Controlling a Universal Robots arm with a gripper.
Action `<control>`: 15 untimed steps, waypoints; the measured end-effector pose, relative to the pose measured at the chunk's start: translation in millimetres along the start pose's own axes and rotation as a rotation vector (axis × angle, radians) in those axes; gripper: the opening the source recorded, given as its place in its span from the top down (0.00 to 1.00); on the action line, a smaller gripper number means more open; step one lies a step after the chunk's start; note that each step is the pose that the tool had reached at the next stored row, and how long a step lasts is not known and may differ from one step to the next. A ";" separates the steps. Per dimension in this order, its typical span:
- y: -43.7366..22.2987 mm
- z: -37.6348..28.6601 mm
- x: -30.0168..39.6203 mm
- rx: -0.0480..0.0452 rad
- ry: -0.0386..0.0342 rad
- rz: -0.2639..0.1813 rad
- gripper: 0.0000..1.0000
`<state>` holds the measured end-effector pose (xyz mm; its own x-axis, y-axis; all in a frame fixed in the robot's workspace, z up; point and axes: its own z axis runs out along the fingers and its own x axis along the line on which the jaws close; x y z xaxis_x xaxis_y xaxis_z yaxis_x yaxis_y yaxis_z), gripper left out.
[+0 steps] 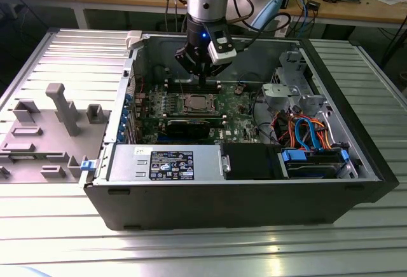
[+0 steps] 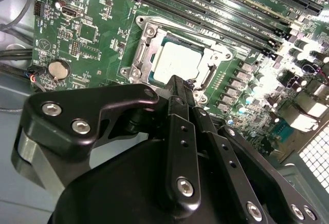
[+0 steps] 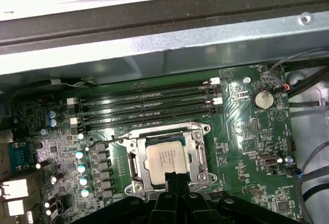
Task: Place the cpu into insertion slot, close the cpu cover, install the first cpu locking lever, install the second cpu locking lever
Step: 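Install the first cpu locking lever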
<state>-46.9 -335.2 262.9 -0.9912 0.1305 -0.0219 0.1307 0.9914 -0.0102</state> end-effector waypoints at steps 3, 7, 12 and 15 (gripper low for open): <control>0.0 0.0 0.2 -0.0006 -0.0003 -0.027 0.89; 0.0 0.0 0.2 -0.0009 -0.0004 -0.041 0.89; 0.0 0.0 0.2 -0.0009 -0.0004 -0.042 0.89; 0.0 0.0 0.2 -0.0009 -0.0004 -0.042 0.89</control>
<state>-47.2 -335.2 263.0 -0.9958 0.0888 -0.0219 0.0891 0.9960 -0.0103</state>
